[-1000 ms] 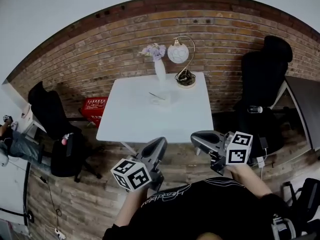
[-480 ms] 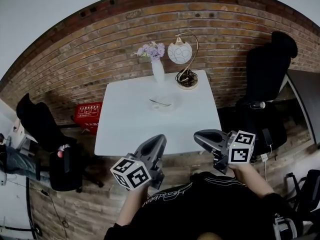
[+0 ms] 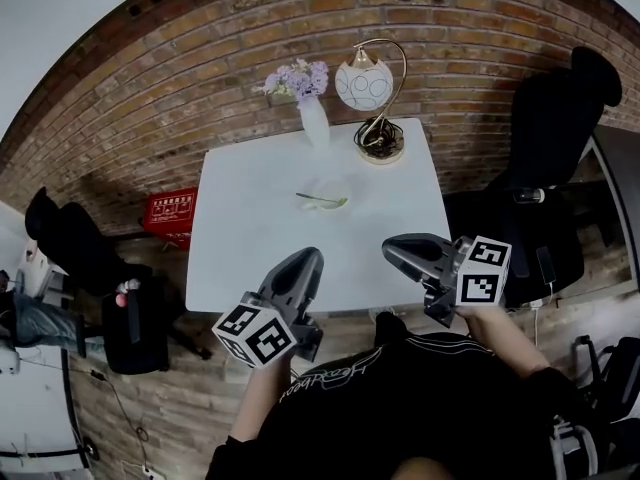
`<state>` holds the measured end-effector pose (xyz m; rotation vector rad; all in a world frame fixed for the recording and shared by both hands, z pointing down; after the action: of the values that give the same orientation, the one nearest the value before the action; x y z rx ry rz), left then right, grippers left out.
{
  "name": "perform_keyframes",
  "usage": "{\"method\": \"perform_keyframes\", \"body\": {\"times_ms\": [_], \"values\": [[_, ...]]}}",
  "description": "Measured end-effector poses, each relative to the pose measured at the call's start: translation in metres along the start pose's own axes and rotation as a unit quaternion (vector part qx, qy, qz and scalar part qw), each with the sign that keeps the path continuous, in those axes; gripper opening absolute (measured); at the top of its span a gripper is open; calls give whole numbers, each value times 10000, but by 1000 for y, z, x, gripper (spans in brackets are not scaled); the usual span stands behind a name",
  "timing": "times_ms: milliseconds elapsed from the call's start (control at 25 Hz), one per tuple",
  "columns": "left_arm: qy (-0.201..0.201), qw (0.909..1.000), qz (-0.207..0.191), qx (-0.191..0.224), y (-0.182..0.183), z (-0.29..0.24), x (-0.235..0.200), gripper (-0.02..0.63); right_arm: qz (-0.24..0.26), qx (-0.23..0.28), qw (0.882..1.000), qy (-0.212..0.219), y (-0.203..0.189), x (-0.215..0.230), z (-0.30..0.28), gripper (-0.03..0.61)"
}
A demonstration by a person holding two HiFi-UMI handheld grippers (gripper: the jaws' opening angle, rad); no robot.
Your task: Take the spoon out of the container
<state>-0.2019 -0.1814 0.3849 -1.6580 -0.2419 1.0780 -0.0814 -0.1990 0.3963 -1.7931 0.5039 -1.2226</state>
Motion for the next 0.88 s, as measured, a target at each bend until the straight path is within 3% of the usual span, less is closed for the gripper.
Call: {"method": "perform_keyframes", "body": {"times_ms": [320,640,880], "values": [[309,9995,-70,28,17,-30,-65,15,-120,-133,9998,-9,24,51,-37,-3],[922,9957,-6,-131,7,-49,-139,142,-284,-324,9990,-113,27,92,-63,-3],[1239,9919,226,-172,-8,-53,-185,184,-388,-426,9981,-224,25,118,-73,-3]]}}
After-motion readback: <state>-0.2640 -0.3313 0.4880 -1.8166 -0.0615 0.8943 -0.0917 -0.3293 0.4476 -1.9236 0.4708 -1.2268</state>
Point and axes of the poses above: the fingertips, and each gripper's own axes: z backward along the fingers, x to its right, y out of its top, the point moved 1 cm from there along z, backward along the fingers, and after that the axes turned 14 degrees about -y, right-handed, at the moved point
